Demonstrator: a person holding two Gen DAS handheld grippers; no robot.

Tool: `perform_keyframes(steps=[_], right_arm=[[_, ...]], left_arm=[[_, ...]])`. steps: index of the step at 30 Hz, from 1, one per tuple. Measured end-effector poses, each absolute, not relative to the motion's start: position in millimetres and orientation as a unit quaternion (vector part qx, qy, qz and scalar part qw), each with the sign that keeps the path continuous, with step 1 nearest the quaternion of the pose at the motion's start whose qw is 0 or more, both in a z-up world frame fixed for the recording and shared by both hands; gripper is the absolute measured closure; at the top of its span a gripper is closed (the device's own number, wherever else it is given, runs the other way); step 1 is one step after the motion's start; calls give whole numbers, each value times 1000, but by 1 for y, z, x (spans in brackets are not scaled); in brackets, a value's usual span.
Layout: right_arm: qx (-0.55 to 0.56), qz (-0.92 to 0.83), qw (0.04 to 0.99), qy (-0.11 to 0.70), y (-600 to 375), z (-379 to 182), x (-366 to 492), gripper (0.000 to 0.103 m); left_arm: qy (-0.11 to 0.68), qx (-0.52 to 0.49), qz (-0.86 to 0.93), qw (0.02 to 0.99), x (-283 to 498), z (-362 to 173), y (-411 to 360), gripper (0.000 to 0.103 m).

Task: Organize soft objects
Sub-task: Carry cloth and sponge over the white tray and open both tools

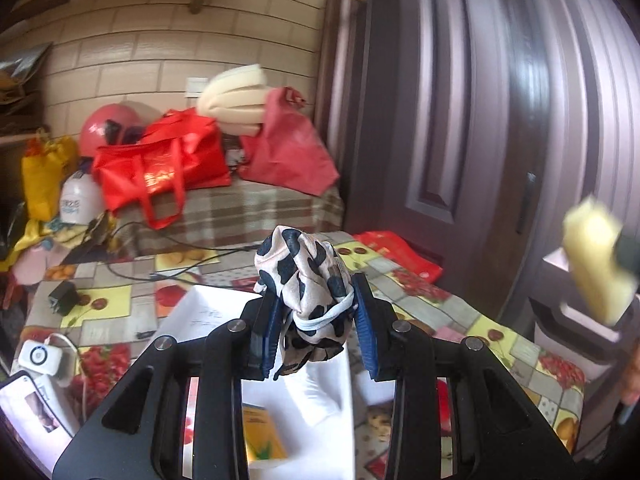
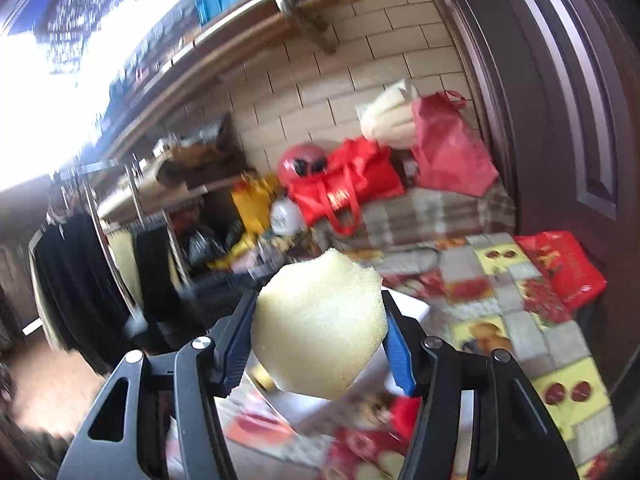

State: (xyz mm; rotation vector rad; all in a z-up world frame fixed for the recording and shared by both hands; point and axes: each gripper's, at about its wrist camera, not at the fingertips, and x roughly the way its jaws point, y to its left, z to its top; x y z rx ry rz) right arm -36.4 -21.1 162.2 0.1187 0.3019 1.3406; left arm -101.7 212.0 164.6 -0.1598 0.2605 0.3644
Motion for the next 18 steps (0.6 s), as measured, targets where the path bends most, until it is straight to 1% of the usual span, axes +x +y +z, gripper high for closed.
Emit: perform_keyframes(steps=[8, 10, 13, 18], right_arm=[[140, 667, 725, 98, 2, 241, -48, 45], [158, 675, 714, 97, 7, 248, -48, 45], [171, 673, 712, 110, 22, 241, -45, 45], [181, 644, 714, 208, 67, 187, -18, 45]], left_arm=[[114, -109, 228, 961, -126, 165, 249, 71], [112, -119, 237, 958, -132, 163, 258, 71], [121, -131, 245, 953, -131, 155, 269, 71], [139, -134, 249, 949, -119, 143, 274, 71]])
